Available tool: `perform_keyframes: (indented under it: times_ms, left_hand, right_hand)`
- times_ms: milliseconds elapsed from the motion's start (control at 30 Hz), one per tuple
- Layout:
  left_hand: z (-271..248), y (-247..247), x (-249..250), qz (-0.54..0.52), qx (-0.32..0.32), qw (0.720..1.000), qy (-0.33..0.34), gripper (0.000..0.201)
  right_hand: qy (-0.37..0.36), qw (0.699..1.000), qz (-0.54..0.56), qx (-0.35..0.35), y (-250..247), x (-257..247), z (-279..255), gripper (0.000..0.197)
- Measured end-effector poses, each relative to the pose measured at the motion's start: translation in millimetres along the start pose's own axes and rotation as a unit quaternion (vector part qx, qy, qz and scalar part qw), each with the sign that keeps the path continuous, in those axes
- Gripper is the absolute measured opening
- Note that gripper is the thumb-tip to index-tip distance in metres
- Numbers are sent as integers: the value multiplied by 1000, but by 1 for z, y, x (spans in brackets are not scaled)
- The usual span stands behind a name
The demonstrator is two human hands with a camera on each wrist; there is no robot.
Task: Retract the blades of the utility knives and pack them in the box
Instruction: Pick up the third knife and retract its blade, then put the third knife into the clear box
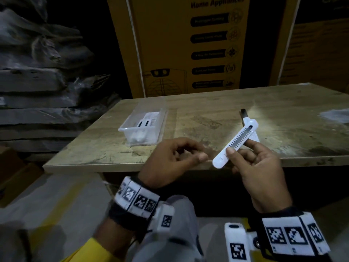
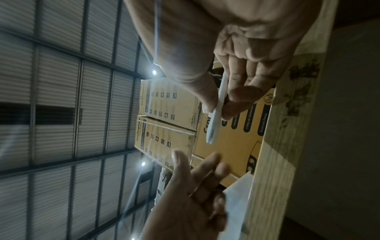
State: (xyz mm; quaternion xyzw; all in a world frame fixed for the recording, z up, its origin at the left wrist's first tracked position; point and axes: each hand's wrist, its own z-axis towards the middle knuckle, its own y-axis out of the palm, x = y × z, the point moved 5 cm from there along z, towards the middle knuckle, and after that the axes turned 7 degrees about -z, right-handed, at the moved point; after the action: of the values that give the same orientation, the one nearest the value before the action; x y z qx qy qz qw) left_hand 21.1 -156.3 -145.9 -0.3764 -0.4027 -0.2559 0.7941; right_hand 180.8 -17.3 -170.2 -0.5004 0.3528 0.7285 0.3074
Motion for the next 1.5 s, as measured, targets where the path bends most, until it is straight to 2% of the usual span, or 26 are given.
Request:
perform_keyframes:
  times_ms: [67, 133, 200, 267, 400, 533, 600, 733, 833, 967, 1067, 1133, 1167, 1300, 1400, 1500]
  left_hand:
    - [-13, -44, -1, 103, 148, 982, 57, 33]
    - [-25, -83, -6, 205, 271, 937, 78, 45]
    - [-30, -110, -17, 260, 336, 905, 26, 58]
    - [-27, -127, -29, 260, 358, 897, -15, 65]
    - [-10, -148, -59, 168, 350, 922, -8, 66]
    - [1, -155, -84, -26, 318, 944, -79, 65]
    - [5, -155, -92, -62, 287, 950, -108, 73]
    - [5, -154, -100, -43, 242, 960, -137, 80]
    - [3, -153, -97, -16, 228, 966, -120, 64]
    - [3, -155, -95, 41, 215, 967, -130, 65]
    - [2, -152, -91, 55, 208, 968, -132, 64]
    - [2, -151, -90, 60, 208, 967, -131, 66]
    - [2, -150, -91, 63, 210, 967, -132, 67]
    - [2, -150, -91, 76, 212, 963, -145, 66]
    - [1, -150, -89, 70, 210, 964, -145, 64]
    - [1, -149, -88, 69, 204, 965, -148, 65]
  right_hand:
    - [3, 1000, -9, -21, 14, 2, 1, 33]
    - [6, 999, -30, -43, 32, 4, 4, 31]
    - [7, 997, -51, -61, 53, 2, 9, 26]
    - [15, 995, -66, -78, 78, -5, 15, 26]
    - [-13, 984, -136, -113, 132, -27, 39, 29]
    - [-80, 962, -243, -98, 184, -45, 67, 27]
    - [-108, 946, -294, -85, 206, -51, 77, 25]
    - [-135, 895, -418, -75, 241, -51, 89, 35]
    - [-129, 845, -516, -56, 254, -38, 91, 35]
    - [-77, 821, -563, -56, 260, -26, 95, 44]
    - [-48, 772, -629, -69, 264, -26, 94, 53]
    - [-46, 751, -655, -76, 268, -28, 91, 32]
    - [-42, 744, -662, -81, 270, -28, 90, 22]
    - [-18, 725, -681, -99, 275, -27, 89, 29]
    - [3, 723, -681, -114, 278, -21, 93, 29]
    - [4, 697, -704, -138, 281, -15, 99, 29]
